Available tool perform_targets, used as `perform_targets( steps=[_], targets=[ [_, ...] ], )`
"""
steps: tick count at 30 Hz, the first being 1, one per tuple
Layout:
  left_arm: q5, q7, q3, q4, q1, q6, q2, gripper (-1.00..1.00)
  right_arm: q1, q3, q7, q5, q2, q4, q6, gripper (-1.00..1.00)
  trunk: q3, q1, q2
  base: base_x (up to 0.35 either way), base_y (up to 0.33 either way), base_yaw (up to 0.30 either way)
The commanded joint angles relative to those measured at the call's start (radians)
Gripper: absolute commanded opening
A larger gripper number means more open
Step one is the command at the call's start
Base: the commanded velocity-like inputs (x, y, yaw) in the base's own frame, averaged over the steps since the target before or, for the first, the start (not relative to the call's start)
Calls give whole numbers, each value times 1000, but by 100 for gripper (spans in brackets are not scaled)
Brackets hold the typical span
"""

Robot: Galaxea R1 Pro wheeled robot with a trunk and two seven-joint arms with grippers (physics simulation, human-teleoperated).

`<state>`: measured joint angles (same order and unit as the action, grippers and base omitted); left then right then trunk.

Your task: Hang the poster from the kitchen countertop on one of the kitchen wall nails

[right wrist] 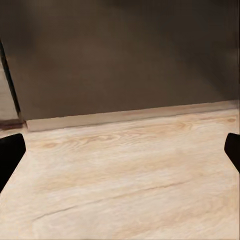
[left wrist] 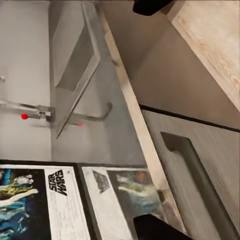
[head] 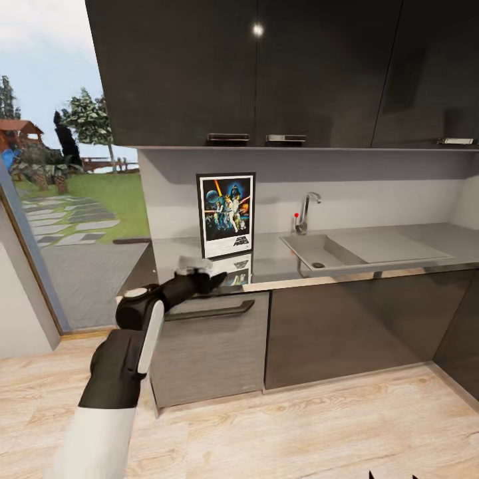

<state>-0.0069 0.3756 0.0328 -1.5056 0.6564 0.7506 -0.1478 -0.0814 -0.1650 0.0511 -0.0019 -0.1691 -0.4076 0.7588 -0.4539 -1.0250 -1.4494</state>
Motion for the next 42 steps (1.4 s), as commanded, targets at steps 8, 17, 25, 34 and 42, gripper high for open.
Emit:
perform_targets(
  steps=[8,17,25,34,42],
  targets=[
    [19,14,-156,507,338,-79,105,100,361,0,12,-1,25,-427,35,100,-1,0,-1,0,0,0],
    [21,18,-170,561,354,-134,136,100,369,0,9,0,28,-413,35,100,-1,0,-1,56,0,0],
    [20,38,-169,654,354,-229,143,100,369,-1,7,1,28,-405,35,100,-1,0,-1,180,0,0],
    [18,82,-167,690,354,-246,143,100,368,0,7,4,28,-404,34,100,-1,0,-1,231,0,0],
    [18,87,-166,713,354,-250,143,100,367,1,7,7,29,-376,36,100,-1,0,-1,117,0,0]
  ],
)
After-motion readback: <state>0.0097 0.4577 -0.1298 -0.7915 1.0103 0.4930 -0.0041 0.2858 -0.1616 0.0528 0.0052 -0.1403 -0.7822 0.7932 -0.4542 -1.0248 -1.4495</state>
